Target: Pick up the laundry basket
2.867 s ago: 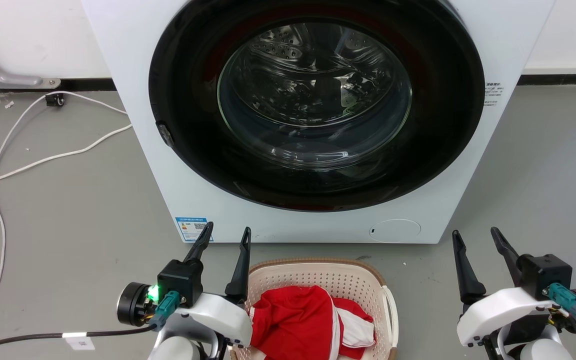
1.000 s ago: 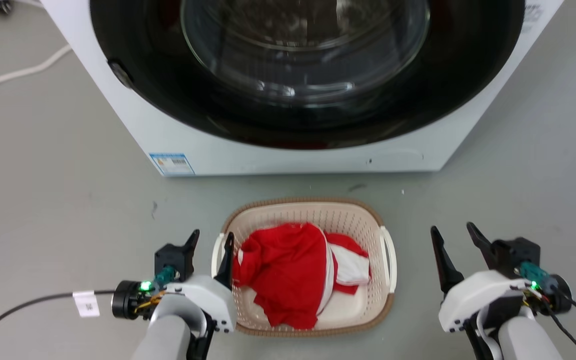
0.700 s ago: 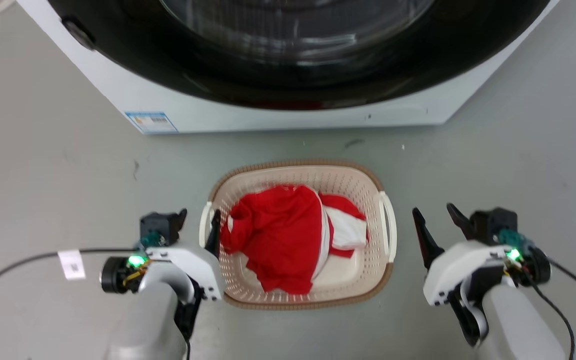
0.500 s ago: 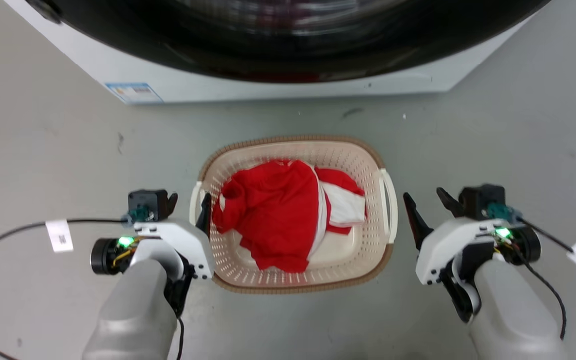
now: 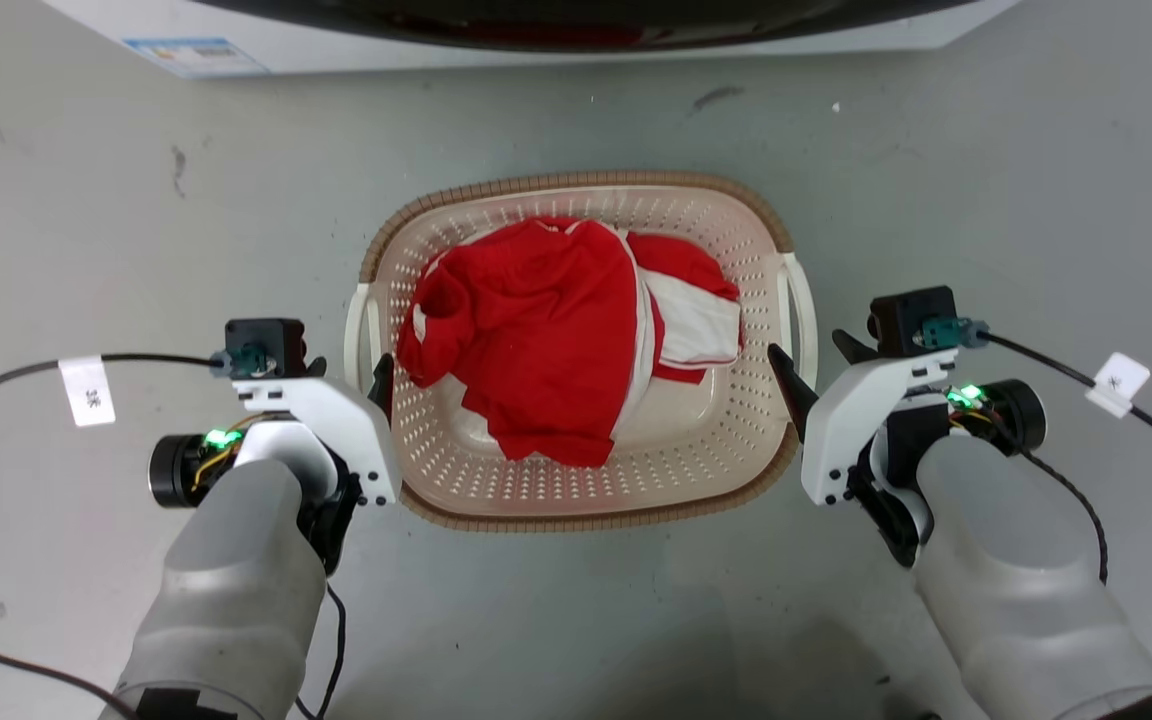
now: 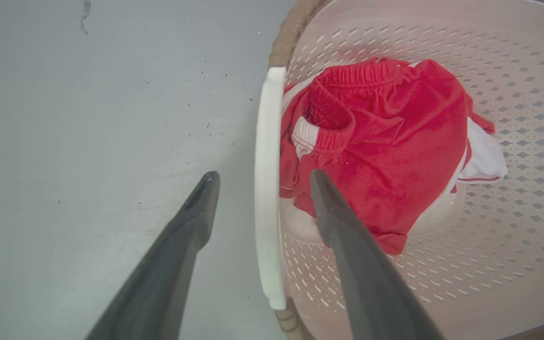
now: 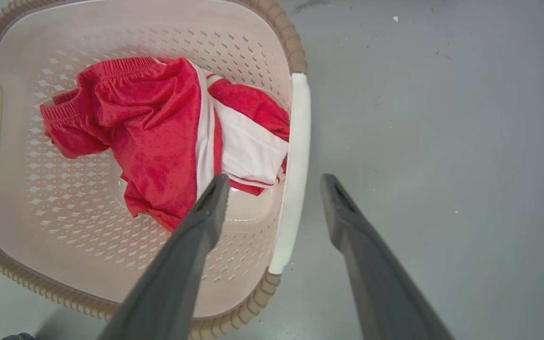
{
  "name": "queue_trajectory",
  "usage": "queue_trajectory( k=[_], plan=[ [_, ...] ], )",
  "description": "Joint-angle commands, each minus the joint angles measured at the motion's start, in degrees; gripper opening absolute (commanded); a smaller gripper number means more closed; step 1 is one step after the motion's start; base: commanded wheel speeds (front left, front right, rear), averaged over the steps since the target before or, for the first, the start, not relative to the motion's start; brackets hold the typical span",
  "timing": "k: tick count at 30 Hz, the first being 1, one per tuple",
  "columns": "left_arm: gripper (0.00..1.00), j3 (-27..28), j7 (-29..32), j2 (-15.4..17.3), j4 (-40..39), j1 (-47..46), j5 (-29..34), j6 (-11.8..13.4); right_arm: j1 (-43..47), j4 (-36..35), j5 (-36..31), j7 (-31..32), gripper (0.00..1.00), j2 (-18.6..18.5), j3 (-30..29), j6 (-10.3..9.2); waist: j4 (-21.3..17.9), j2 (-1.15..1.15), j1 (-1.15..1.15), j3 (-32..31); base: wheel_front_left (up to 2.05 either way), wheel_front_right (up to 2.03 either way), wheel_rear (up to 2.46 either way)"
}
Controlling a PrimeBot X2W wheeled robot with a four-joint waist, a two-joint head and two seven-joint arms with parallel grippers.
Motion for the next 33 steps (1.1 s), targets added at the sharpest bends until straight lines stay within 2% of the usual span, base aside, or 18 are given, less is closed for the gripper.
queue_trajectory(
  k=[1, 10, 11, 12, 24, 33],
  plan=[
    [1.0, -0.49, 0.4, 0.29, 0.53, -1.46, -0.06, -0.08, -2.0, 1.32, 0.84, 0.1, 1.0, 0.01, 0.82, -0.03, 0.23, 0.0, -0.01, 1.76, 0.0, 0.0, 0.0],
    [1.0, -3.21, 4.08, -0.25, 2.14, -4.53, -2.15, -0.17, -7.63, 6.75, 4.75, 0.15, 1.0, 0.01, 4.59, -0.02, 0.51, 0.0, -0.01, 5.33, 0.0, 0.0, 0.0],
    [0.33, -4.45, 6.12, -0.73, 1.97, -4.91, -3.66, -0.11, -8.58, 7.93, 6.23, 0.82, 0.39, 0.02, 6.02, -0.02, 0.64, 0.0, -0.01, 5.69, 0.0, 0.0, 0.0],
    [0.0, -4.8, 6.55, -0.77, 1.81, -4.91, -4.42, -0.11, -8.86, 8.21, 6.71, 0.9, 0.0, 0.02, 6.5, -0.03, 0.67, 0.0, -0.01, 5.75, 0.0, 0.0, 0.0],
    [0.0, -10.09, 8.2, -0.61, -0.44, -3.33, -10.23, -0.22, -9.16, 10.3, 11.64, 1.11, 0.0, 0.46, 11.82, 0.09, 0.7, 0.0, -0.01, 4.43, 0.0, 0.0, 0.0],
    [0.0, -13.56, 11.0, -1.55, -1.13, -1.78, -15.2, -0.41, -7.18, 11.35, 16.47, 5.59, 0.0, 0.71, 15.12, 0.33, 0.98, 0.0, -0.01, -2.28, 0.0, 0.0, 0.0]
  ],
)
